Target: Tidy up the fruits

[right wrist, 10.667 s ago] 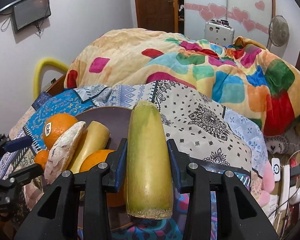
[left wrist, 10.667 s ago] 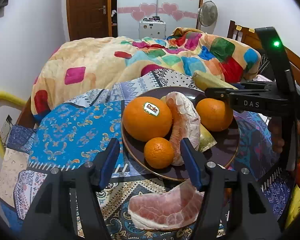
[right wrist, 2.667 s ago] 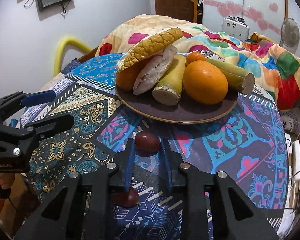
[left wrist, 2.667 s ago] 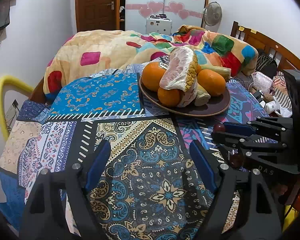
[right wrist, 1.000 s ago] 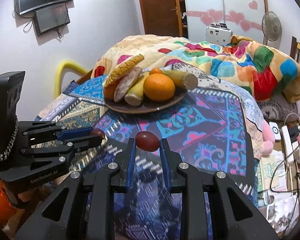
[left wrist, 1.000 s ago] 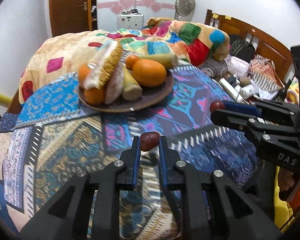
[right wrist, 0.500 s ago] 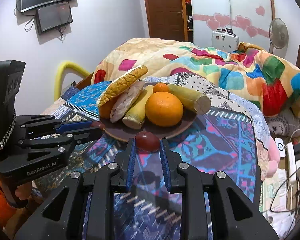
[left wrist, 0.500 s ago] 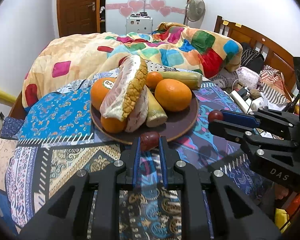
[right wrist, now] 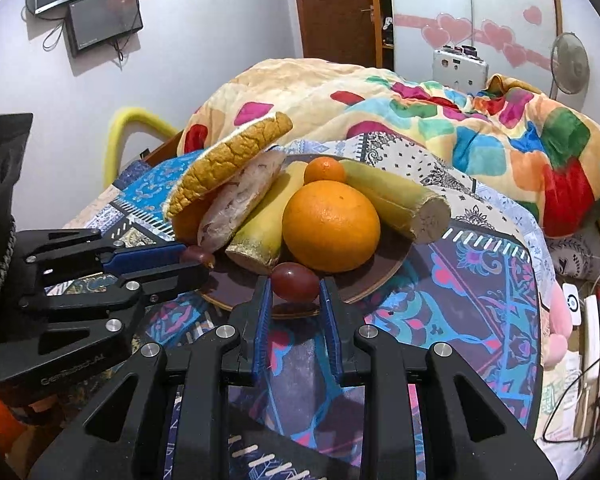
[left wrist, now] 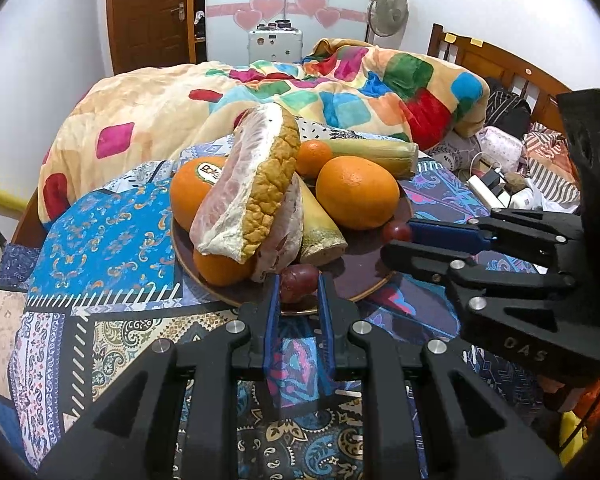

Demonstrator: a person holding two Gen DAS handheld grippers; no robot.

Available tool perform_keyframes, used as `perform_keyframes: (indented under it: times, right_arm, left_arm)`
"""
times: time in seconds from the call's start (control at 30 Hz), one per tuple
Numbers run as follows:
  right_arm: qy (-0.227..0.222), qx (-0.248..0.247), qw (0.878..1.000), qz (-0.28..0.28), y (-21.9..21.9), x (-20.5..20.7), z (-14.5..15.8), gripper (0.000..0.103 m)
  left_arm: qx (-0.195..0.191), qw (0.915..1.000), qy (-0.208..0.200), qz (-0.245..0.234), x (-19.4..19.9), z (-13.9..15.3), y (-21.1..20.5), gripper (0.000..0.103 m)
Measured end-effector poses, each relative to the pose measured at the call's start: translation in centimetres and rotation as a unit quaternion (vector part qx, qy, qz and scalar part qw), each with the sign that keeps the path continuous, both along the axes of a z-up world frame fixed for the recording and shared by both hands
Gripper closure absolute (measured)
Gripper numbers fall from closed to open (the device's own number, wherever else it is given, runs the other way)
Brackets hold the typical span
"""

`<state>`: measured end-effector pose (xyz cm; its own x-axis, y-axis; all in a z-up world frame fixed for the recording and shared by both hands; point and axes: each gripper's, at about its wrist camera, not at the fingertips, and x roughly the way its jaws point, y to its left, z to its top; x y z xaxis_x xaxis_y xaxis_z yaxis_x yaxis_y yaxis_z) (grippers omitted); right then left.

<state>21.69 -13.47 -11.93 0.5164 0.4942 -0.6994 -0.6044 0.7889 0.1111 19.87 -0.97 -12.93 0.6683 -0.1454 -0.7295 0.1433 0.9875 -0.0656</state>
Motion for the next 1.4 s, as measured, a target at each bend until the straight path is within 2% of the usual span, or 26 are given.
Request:
perform_keyframes:
  times: [0.13, 0.2, 0.27, 0.3, 0.53, 0.73, 0.9, 1.1, 1.2, 1.23, 1.27, 1.4]
  right_arm:
    - [-0.001, -0.004, 1.0, 0.0, 0.1, 0.0, -0.1, 0.08]
    - [-0.002, -0.005, 1.0, 0.0, 0.1, 0.0, 0.0, 0.078]
    - [-0.003, -0.005, 1.0, 0.0, 0.1, 0.1, 0.0, 0.07]
    - [-0.005, -0.007, 1.0, -0.002, 0.1, 0.1, 0.0, 0.065]
    - [-0.021, 0.002, 1.0, -0.015, -0.7, -0.4, 1.2, 0.065]
    - [-0.06, 0.035, 0.997, -0.033, -2.8, -3.1, 5.0, 0.065]
    - [-0.119, 0.071, 0.989, -0.049, -4.7, -7.4, 9.6, 0.065]
    - [-0.193, 0.11, 0.973, -0.065, -6.2, -13.5, 14.1, 0.065]
    - [-0.223, 0.123, 0.965, -0.069, -6.5, -16.2, 15.5, 0.063]
    - [-0.231, 0.125, 0.962, -0.07, -6.6, -17.0, 15.8, 0.059]
    - [-0.242, 0.128, 0.959, -0.071, -6.6, -18.0, 16.2, 0.057]
    - [-0.272, 0.131, 0.95, -0.082, -6.6, -20.1, 16.6, 0.036]
  left_arm:
    - [-0.004, 1.0, 0.008, -0.002, 0.4, -0.2, -0.1, 0.084]
    - [0.0, 1.0, 0.009, -0.002, 0.4, -0.4, -0.2, 0.08]
    - [0.001, 1.0, 0.005, 0.0, 0.3, -0.4, -0.2, 0.066]
    - [0.001, 1.0, 0.001, 0.002, 0.2, -0.3, -0.2, 0.066]
    - [-0.001, 0.9997, -0.016, 0.016, -1.1, 1.2, 0.5, 0.066]
    - [-0.007, 0.9965, -0.072, 0.041, -4.9, 5.4, 1.2, 0.066]
    - [-0.008, 0.9874, -0.147, 0.058, -10.1, 10.2, 1.1, 0.066]
    - [-0.014, 0.9706, -0.232, 0.064, -17.0, 15.0, 0.1, 0.065]
    - [-0.011, 0.9623, -0.263, 0.068, -19.6, 16.2, -0.3, 0.048]
    - [-0.011, 0.9587, -0.275, 0.071, -20.4, 16.6, -0.4, 0.043]
    - [-0.009, 0.9556, -0.285, 0.073, -21.3, 16.9, -0.6, 0.043]
    - [0.0, 0.9494, -0.304, 0.079, -23.6, 17.6, -1.0, 0.032]
